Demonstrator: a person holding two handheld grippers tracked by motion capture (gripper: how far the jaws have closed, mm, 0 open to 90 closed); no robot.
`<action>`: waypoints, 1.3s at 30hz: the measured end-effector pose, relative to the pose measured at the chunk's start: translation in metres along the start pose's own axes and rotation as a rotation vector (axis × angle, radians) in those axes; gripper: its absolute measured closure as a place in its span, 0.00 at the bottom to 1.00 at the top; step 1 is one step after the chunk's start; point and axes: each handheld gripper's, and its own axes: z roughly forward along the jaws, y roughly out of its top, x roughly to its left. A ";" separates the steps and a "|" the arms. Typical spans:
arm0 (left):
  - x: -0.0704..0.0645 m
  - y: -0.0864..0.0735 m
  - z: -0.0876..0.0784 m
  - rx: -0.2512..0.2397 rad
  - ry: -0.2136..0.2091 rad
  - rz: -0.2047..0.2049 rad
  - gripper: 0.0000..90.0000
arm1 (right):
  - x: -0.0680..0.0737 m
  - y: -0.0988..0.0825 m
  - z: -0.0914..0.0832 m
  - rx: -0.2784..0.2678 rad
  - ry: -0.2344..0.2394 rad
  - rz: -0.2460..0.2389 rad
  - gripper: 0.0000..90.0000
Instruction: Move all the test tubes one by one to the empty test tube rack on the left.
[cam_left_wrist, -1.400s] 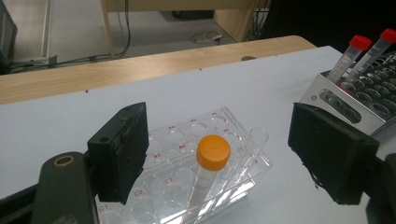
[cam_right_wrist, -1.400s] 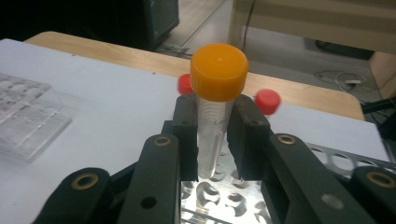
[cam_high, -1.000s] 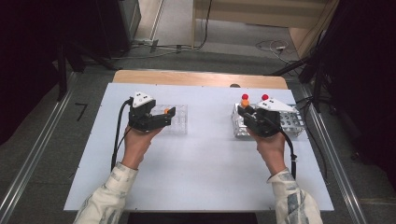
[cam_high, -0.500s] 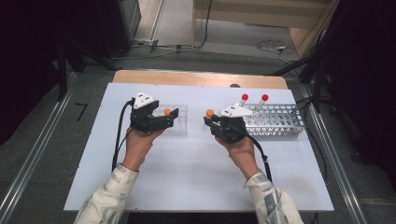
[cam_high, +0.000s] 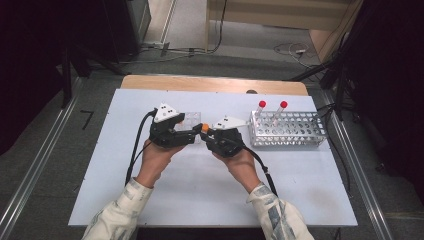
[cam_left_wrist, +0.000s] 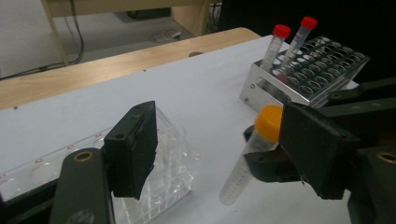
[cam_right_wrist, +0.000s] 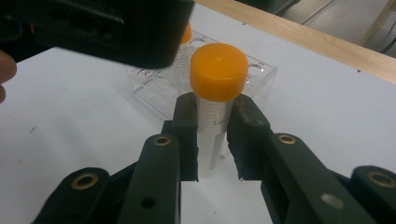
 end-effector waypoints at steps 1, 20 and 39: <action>-0.001 0.000 0.000 0.002 -0.010 0.008 0.40 | 0.001 0.000 0.001 0.002 0.001 0.001 0.79; -0.004 -0.002 0.002 0.021 -0.066 0.051 0.78 | 0.009 0.004 0.001 -0.008 0.035 -0.029 0.68; 0.029 0.017 -0.033 -0.053 0.033 -0.005 0.78 | -0.018 -0.023 -0.035 -0.009 0.034 -0.004 0.49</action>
